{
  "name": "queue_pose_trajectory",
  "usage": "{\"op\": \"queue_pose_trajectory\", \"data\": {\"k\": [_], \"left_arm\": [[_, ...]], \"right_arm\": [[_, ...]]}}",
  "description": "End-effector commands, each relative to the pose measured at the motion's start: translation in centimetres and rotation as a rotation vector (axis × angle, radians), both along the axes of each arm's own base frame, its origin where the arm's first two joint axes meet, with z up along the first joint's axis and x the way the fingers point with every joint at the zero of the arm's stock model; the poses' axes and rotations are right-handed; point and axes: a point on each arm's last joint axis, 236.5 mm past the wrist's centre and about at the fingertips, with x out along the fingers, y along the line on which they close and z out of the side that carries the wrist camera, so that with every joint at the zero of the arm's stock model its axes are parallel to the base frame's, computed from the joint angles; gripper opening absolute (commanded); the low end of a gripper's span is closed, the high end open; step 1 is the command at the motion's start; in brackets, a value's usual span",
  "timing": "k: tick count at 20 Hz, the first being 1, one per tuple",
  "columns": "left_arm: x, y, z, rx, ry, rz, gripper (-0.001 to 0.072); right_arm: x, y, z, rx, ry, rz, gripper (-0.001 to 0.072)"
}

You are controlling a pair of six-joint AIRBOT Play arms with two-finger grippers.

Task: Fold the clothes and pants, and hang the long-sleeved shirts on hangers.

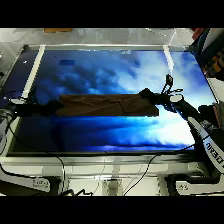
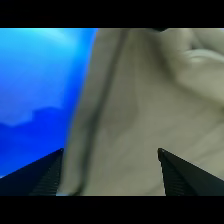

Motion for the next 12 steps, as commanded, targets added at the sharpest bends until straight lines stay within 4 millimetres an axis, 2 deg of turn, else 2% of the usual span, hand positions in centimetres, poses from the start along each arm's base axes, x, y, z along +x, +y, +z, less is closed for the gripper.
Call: {"op": "queue_pose_trajectory", "data": {"k": [1,2,3,4,5,6,7,8,9,12], "left_arm": [[-0.7,-3.0,-1.7,0.026,0.01,-0.16,0.0703],[-0.6,-4.0,-1.6,0.041,-0.012,-0.214,0.0689],[-0.5,-4.9,-1.6,0.053,-0.026,-0.242,0.0596],[-0.1,-5.6,-1.6,0.065,-0.04,-0.255,0.0395],[0.1,-6.3,-1.4,0.069,-0.049,-0.273,0.0086],[0.3,-7.0,-0.9,0.072,-0.063,-0.298,0.0015],[0.5,-7.7,0.0,0.068,-0.077,-0.321,0.0015],[0.7,-8.4,1.4,0.062,-0.097,-0.348,0.0016],[0.8,-8.9,3.1,0.056,-0.119,-0.375,0.0016],[0.7,-9.6,10.4,0.048,-0.212,-0.427,0.0015]], "right_arm": [[-0.3,1.3,1.1,0.018,0.001,0.064,0.0618],[-0.4,1.8,1.6,0.018,-0.001,0.093,0.0618],[-0.4,2.2,2.2,0.022,-0.004,0.115,0.0618],[-0.3,2.5,2.7,0.026,-0.009,0.132,0.0615],[-0.3,2.8,3.1,0.026,-0.012,0.152,0.0571],[-0.4,3.3,3.6,0.022,-0.017,0.177,0.0383],[-0.4,3.8,4.0,0.01,-0.025,0.202,0.0128],[-0.4,4.3,4.3,-0.011,-0.037,0.223,0.0016],[-0.4,5.0,4.6,-0.034,-0.052,0.246,0.0013],[-1.2,8.3,5.2,-0.106,-0.088,0.353,0.0011]]}}
